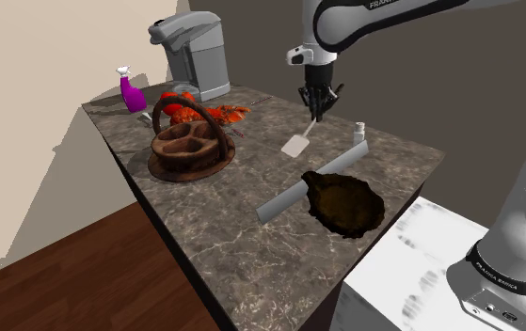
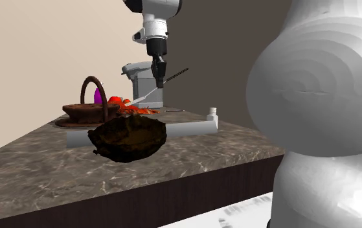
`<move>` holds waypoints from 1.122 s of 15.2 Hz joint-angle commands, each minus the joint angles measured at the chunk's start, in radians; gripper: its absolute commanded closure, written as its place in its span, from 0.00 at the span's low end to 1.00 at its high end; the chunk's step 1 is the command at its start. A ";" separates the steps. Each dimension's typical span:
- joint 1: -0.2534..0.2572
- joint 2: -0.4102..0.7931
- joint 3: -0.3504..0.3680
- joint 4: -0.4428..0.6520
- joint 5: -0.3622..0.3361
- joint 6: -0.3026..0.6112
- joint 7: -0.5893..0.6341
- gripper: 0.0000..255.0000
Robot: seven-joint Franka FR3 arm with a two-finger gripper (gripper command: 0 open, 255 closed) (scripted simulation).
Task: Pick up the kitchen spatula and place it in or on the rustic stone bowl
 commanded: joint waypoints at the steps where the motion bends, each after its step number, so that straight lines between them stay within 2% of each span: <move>1: 0.015 -0.062 0.018 -0.067 -0.004 0.002 0.036 1.00; 9: 0.076 -0.280 0.112 -0.276 0.016 -0.017 0.183 1.00; 17: 0.139 -0.439 0.212 -0.411 0.073 -0.046 0.315 1.00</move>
